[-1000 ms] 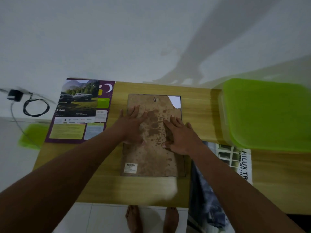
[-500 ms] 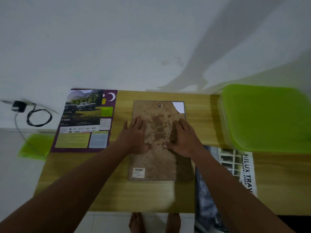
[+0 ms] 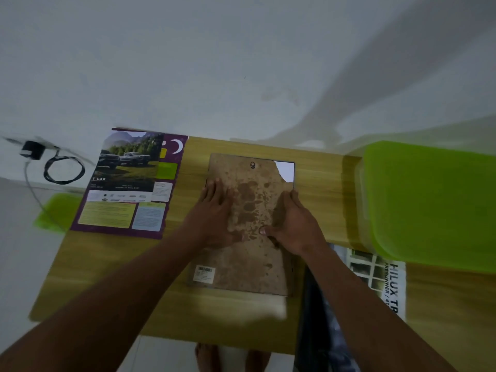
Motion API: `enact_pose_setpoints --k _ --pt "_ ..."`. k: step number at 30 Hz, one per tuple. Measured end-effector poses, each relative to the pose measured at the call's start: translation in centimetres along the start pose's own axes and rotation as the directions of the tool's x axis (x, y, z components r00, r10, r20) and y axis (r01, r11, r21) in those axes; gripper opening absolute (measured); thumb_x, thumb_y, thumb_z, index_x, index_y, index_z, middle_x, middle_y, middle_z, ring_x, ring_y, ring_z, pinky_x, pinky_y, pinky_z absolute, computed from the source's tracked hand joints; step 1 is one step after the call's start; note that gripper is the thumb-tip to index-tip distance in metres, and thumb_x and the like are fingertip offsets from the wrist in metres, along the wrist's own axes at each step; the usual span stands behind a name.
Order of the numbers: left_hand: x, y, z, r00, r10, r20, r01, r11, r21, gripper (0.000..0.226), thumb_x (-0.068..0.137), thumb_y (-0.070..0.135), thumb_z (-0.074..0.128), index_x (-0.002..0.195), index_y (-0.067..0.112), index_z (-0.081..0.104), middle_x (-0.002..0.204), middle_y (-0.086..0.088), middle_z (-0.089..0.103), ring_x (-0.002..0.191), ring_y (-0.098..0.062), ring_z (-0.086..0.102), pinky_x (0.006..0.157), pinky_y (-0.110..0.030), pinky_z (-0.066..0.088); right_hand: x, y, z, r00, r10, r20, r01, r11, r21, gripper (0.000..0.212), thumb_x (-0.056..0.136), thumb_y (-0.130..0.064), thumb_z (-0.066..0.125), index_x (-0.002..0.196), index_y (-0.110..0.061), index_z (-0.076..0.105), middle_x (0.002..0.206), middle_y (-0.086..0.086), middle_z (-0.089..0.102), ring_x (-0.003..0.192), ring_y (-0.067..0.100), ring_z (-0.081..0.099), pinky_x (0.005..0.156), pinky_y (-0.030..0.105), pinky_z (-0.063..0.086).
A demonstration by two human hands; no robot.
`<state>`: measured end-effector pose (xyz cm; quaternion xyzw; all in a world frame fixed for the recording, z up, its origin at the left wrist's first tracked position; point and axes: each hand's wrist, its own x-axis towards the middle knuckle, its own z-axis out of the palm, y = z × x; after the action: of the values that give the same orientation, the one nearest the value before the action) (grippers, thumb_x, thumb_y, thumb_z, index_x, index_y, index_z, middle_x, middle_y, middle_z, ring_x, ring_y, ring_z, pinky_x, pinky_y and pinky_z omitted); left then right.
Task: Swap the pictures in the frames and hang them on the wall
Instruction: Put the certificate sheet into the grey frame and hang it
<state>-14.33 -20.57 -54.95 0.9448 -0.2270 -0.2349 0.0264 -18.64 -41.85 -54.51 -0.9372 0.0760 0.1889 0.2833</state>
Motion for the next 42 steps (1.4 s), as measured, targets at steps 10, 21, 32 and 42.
enact_pose_setpoints --k 10,21,32,42 --pt "1.1 -1.3 -1.5 1.0 -0.005 -0.022 0.006 1.0 0.024 0.126 0.062 0.084 0.059 0.152 0.016 0.003 0.161 -0.015 -0.007 0.148 -0.03 -0.008 0.119 -0.052 -0.001 -0.1 0.4 -0.1 0.998 -0.064 0.015 0.065 0.976 -0.208 0.1 0.087 -0.062 0.061 0.157 -0.013 0.009 0.165 0.011 0.0 0.152 0.032 0.001 0.121 0.052 0.014" --pt "-4.5 -2.1 0.2 0.984 0.143 0.102 -0.151 0.986 0.073 0.12 0.07 0.076 0.06 0.154 0.019 -0.004 0.158 -0.011 -0.02 0.144 -0.029 -0.022 0.116 -0.053 -0.002 -4.1 -1.0 2.0 0.968 -0.166 0.189 0.23 0.889 -0.395 0.126 0.071 -0.08 0.06 0.158 -0.015 -0.004 0.164 0.015 -0.012 0.152 0.031 -0.011 0.123 0.051 0.004" --pt "-5.3 -3.0 1.7 0.984 0.142 0.108 -0.146 0.989 0.028 0.103 0.084 0.055 0.062 0.153 0.027 -0.009 0.159 -0.005 -0.023 0.146 -0.024 -0.021 0.117 -0.059 0.007 -4.0 -1.8 2.5 0.977 -0.115 0.182 0.168 0.937 -0.308 0.13 0.069 -0.068 0.073 0.157 -0.018 -0.009 0.163 0.012 -0.018 0.151 0.029 -0.017 0.121 0.047 -0.003" --pt "-6.1 -3.4 0.9 0.985 0.123 0.12 -0.109 0.988 -0.113 0.106 0.079 0.035 0.074 0.154 0.022 0.0 0.161 -0.005 -0.015 0.147 -0.02 -0.016 0.118 -0.051 0.001 -5.0 -2.3 2.6 0.995 -0.047 0.088 0.069 0.96 -0.273 0.139 0.06 -0.069 0.079 0.158 -0.014 -0.002 0.165 0.013 -0.006 0.152 0.028 -0.007 0.122 0.048 0.004"
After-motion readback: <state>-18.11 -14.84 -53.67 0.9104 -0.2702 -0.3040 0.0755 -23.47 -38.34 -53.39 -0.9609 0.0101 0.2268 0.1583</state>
